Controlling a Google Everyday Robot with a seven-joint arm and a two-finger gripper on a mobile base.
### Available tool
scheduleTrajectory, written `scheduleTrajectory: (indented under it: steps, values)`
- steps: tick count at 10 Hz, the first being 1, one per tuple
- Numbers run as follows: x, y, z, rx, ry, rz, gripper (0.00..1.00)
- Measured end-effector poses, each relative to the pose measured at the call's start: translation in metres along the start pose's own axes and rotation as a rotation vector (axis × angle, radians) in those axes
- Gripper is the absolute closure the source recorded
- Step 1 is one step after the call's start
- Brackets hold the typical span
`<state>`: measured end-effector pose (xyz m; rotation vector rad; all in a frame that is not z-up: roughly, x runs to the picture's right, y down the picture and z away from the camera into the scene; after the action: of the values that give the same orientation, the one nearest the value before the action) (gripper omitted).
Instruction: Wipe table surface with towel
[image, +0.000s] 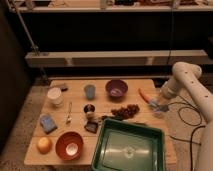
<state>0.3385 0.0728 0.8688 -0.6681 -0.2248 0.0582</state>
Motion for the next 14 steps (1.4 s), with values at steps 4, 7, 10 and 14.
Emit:
scheduleTrajectory:
  steps: [4,7,10,14]
  values:
    - [-0.029,-0.01,0.016,0.007,-0.029,-0.013,1.0]
    - [-0.048,-0.003,0.04,-0.002,-0.081,-0.037,1.0]
    - [-0.061,0.03,0.062,-0.06,-0.111,-0.085,1.0]
    - [-0.057,0.064,0.065,-0.133,-0.088,-0.124,1.0]
